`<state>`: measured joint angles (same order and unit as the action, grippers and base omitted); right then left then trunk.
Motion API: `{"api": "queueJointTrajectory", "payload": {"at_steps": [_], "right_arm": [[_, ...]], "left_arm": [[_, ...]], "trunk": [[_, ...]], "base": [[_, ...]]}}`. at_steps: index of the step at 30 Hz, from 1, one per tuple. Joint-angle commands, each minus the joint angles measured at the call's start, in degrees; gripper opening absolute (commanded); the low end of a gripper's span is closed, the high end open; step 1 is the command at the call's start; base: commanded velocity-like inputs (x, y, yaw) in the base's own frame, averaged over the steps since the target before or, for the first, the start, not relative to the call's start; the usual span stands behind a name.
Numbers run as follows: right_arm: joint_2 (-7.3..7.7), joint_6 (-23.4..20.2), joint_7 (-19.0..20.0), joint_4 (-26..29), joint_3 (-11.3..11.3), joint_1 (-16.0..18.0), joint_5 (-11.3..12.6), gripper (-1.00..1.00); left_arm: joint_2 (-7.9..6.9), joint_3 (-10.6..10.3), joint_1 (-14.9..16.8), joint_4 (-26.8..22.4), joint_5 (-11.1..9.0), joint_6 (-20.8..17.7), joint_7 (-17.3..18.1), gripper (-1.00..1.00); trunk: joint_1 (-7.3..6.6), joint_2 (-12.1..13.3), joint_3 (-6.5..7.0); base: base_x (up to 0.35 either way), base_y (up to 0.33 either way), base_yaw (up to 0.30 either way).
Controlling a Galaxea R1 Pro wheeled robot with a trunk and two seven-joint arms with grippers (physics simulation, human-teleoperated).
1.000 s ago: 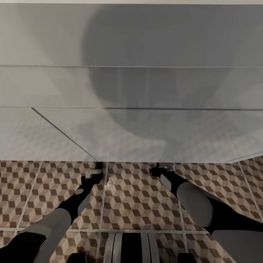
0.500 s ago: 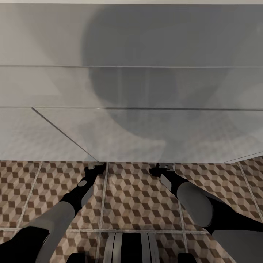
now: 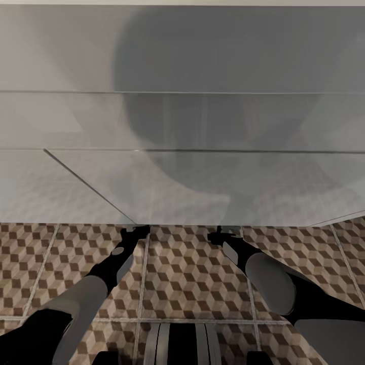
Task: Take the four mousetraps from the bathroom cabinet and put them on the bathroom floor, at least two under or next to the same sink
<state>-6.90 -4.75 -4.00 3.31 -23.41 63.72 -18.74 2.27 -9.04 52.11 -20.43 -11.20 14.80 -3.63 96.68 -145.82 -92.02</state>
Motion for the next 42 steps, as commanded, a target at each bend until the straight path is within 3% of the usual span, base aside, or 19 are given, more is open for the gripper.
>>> {"api": "queueJointTrajectory", "payload": {"at_steps": [1, 16, 33, 38, 42], "right_arm": [[-0.04, -0.4, -0.1, 0.1, -0.4, 0.0, -0.6, 1.00], [-0.12, -0.2, -0.1, 0.1, -0.5, 0.0, -0.6, 1.00], [-0.13, -0.1, -0.1, 0.1, -0.4, 0.0, -0.6, 1.00], [-0.11, -0.1, -0.1, 0.1, -0.4, 0.0, -0.6, 1.00], [-0.12, -0.1, -0.1, 0.1, -0.4, 0.0, -0.6, 1.00]], "left_arm": [[0.08, -0.5, 0.2, 0.3, -0.3, 0.2, -0.5, -1.00], [0.93, -0.7, 2.1, 6.0, -0.3, -2.5, -0.5, -1.00], [1.29, -0.9, 2.3, 6.6, -0.3, -2.6, -0.5, -1.00], [1.26, -1.6, 2.3, 6.6, 0.9, -2.0, -0.5, -1.00], [1.31, -1.9, 2.3, 6.7, 2.9, -1.2, -0.6, -1.00]], "trunk": [[-0.01, 0.0, -0.03], [-0.01, 0.0, -0.03], [-0.01, 0.0, -0.03], [-0.01, 0.0, -0.03], [-0.01, 0.0, -0.03]], "base": [[0.000, 0.000, 0.000], [0.000, 0.000, 0.000], [0.000, 0.000, 0.000], [0.000, 0.000, 0.000], [0.005, 0.000, 0.000]]}}
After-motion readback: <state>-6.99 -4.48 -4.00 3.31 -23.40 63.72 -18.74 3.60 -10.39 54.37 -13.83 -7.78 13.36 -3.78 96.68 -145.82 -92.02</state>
